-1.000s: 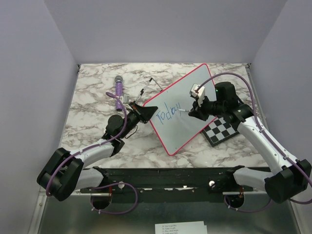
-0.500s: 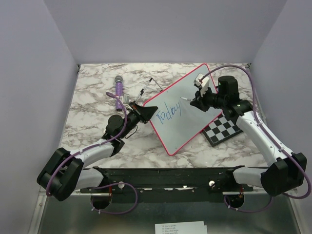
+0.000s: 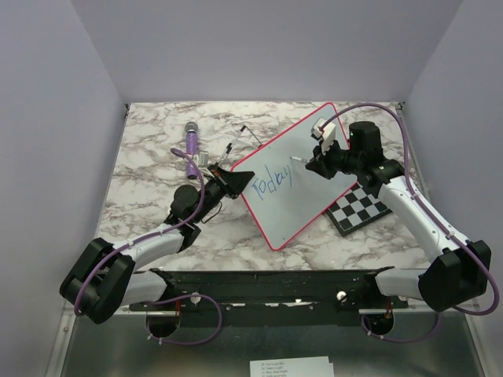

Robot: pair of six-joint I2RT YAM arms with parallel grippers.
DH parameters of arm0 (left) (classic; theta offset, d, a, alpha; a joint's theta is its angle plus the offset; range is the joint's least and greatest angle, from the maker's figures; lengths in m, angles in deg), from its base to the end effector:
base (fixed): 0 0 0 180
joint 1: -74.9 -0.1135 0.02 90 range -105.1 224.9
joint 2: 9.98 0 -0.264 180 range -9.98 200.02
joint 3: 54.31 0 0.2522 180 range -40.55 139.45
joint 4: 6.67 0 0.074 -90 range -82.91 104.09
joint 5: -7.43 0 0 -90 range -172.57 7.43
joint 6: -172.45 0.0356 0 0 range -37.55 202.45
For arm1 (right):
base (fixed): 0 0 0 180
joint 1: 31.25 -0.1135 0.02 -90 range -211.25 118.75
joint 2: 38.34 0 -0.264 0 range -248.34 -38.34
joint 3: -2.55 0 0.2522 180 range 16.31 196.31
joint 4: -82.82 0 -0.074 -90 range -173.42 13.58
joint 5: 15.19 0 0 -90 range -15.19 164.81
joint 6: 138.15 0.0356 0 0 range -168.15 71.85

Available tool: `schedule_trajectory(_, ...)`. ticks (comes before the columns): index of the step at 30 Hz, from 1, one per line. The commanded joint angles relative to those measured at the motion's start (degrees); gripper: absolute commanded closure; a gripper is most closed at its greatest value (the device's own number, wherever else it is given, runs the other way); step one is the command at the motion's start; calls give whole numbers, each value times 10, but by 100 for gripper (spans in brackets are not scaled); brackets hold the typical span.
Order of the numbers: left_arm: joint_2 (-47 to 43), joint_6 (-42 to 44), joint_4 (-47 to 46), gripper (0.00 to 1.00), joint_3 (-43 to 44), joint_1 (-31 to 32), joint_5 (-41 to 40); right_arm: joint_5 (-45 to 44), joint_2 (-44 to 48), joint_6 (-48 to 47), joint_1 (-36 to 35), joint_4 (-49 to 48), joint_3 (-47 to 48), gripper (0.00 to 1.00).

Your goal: Write a sentence on the whiteboard

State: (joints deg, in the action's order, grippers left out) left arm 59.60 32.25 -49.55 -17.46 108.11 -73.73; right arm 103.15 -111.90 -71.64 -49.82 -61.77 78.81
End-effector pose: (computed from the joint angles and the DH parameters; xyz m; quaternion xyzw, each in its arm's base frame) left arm 0.2041 -0.1401 0.2438 -0.0361 0.6416 -0.5456 0.5379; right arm 0.2656 0.1070 0.3217 -0.4149 0.7521 0.1947 0.4736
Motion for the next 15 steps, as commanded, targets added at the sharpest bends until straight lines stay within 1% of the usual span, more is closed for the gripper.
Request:
schedule_trajectory(1,-6,-14,-102,100,13,-2,25,3,12,-6,1,11,-4,100)
schedule_trajectory(9,-7,-17,-106,100,10,-2,25,11,52,-1,2,21,0,99)
schedule_trajectory(15,-9,-17,-106,100,10,-2,26,-13,37,6,12,12,-4,99)
